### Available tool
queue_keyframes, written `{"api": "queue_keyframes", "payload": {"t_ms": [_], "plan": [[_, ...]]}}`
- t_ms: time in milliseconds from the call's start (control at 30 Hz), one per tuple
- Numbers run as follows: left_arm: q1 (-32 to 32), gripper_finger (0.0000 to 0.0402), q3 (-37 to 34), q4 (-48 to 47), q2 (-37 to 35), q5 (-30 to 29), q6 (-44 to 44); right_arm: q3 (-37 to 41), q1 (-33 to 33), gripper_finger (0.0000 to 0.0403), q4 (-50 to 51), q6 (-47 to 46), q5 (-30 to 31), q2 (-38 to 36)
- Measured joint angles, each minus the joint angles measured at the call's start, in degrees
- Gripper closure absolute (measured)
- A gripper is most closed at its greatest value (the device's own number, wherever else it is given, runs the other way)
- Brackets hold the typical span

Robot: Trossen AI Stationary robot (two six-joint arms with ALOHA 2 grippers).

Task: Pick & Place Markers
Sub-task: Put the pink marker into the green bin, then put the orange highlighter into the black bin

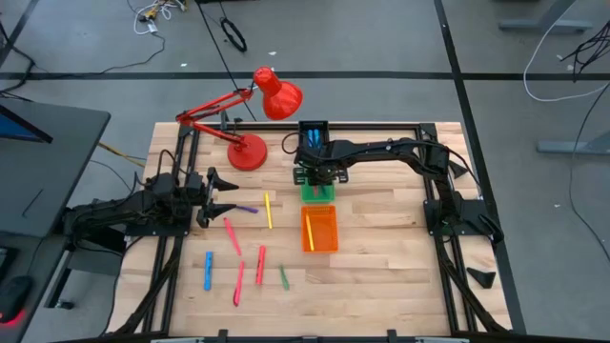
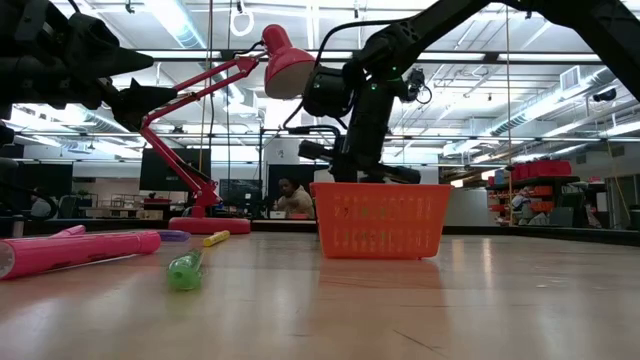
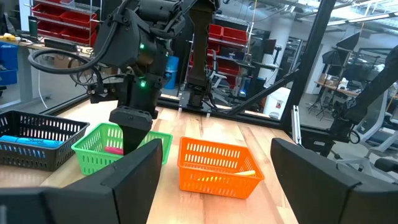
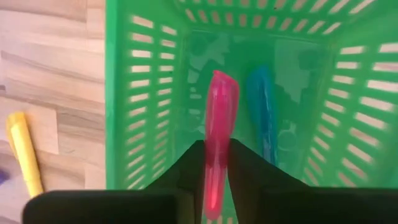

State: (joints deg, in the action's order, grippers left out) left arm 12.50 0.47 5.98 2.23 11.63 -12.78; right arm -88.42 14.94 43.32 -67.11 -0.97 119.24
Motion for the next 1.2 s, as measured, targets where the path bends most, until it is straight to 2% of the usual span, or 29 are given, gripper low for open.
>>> {"api": "queue_keyframes", "payload": {"t_ms": [533, 700, 933, 1200], "plan": [[0.0, 0.0094, 0.0, 0.0, 0.0, 0.0, 0.0, 0.0, 0.0, 0.0233, -0.7, 2.1, 0.0, 0.0], [0.0, 0.0094, 0.0, 0.0, 0.0, 0.0, 0.0, 0.0, 0.0, 0.023, -0.6, 3.1, -0.1, -1.0], [0.0, 0.0094, 0.0, 0.0, 0.0, 0.0, 0.0, 0.0, 0.0, 0.0243, 0.1, 4.4, -0.2, -6.0], [0.0, 0.0094, 0.0, 0.0, 0.0, 0.0, 0.0, 0.0, -0.2, 0.0255, 5.3, 8.2, -1.7, -11.6]]}}
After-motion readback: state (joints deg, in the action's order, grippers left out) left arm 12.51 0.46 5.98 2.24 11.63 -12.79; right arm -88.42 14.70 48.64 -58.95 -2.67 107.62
